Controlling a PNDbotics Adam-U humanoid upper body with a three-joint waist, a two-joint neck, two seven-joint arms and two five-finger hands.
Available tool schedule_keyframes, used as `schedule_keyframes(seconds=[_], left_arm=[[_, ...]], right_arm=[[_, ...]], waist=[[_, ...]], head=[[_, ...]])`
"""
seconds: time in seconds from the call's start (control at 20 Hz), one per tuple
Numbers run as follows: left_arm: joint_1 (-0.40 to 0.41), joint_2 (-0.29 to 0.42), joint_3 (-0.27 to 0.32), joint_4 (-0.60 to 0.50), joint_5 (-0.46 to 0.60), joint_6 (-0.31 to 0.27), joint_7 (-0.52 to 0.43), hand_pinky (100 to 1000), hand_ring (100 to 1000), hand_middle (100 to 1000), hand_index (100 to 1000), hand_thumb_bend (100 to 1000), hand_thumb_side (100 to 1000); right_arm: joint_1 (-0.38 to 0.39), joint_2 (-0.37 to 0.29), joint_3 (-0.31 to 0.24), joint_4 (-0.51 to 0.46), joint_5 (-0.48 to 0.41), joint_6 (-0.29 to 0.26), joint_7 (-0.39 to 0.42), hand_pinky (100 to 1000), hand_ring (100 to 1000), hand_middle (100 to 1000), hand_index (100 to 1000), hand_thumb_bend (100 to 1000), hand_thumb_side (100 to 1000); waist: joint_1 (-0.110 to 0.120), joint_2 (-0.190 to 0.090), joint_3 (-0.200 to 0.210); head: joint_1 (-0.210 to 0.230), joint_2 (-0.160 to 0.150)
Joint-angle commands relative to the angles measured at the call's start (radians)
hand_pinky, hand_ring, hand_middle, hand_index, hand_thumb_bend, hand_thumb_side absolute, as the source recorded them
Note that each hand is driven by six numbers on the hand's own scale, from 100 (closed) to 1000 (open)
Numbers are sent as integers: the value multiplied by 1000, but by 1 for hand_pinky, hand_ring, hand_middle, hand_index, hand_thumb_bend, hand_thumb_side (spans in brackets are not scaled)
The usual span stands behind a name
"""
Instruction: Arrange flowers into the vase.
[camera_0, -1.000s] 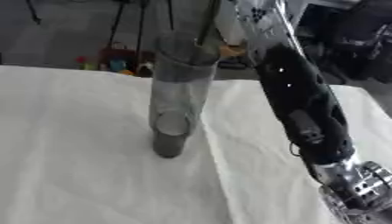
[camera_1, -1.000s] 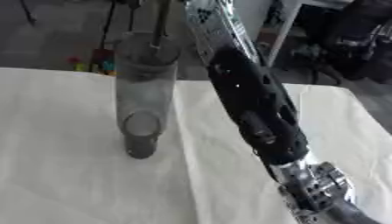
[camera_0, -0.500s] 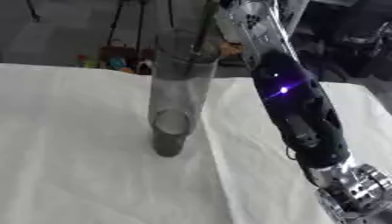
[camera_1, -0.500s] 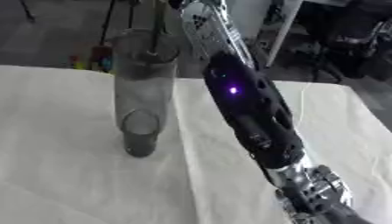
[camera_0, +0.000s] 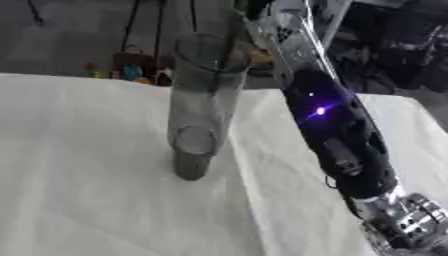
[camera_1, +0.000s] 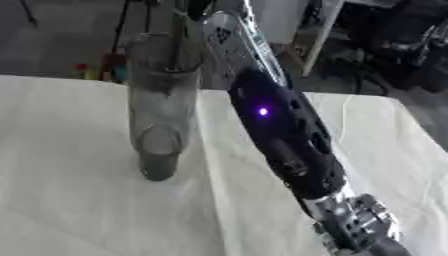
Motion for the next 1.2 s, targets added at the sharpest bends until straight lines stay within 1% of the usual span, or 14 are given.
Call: schedule_keyframes(seconds=[0.05,0.15,0.25,0.3,0.4,0.55,0.85,1.0,1.2], left_arm=[[-17,2,-1,-13,3,1,-2,756,784,841,857,100,612],[-18,2,-1,-13,3,1,-2,756,784,841,856,100,612],[-19,2,0,-13,4,2,-2,756,783,840,856,100,613],[-19,2,-1,-13,3,3,-2,756,783,839,855,100,614],[-19,2,0,-13,2,5,-2,756,783,839,855,100,615],[-18,4,1,-13,0,6,2,756,782,840,855,100,617],[-16,5,1,-13,-4,8,7,757,782,840,854,100,615],[-15,6,1,-13,-5,8,9,757,782,840,855,100,615],[-16,6,1,-13,-4,7,10,758,782,839,855,100,616]], right_arm=[[-7,-11,-3,-15,36,1,21,168,414,250,210,100,100],[-4,-11,-1,-9,60,3,26,173,412,254,222,100,100],[-3,-9,2,-6,75,6,30,161,391,229,208,100,100],[-1,-9,5,-7,80,9,34,124,338,155,185,100,100],[4,-12,10,-11,97,17,45,100,295,107,171,100,100],[17,-23,17,-25,137,30,71,100,274,100,163,100,100],[30,-36,22,-41,188,45,105,100,224,100,159,100,100],[35,-45,24,-50,215,54,121,100,223,100,162,100,100],[38,-48,25,-43,228,93,107,100,235,100,168,100,100]], waist=[[9,-19,-2],[9,-19,-2],[6,-18,-1],[5,-17,-1],[2,-16,-2],[-1,-16,-6],[-1,-15,-10],[0,-15,-14],[2,-15,-17]], head=[[-1,-6],[0,-8],[0,-8],[0,-8],[1,-7],[4,-6],[5,-6],[6,-5],[6,-7]])
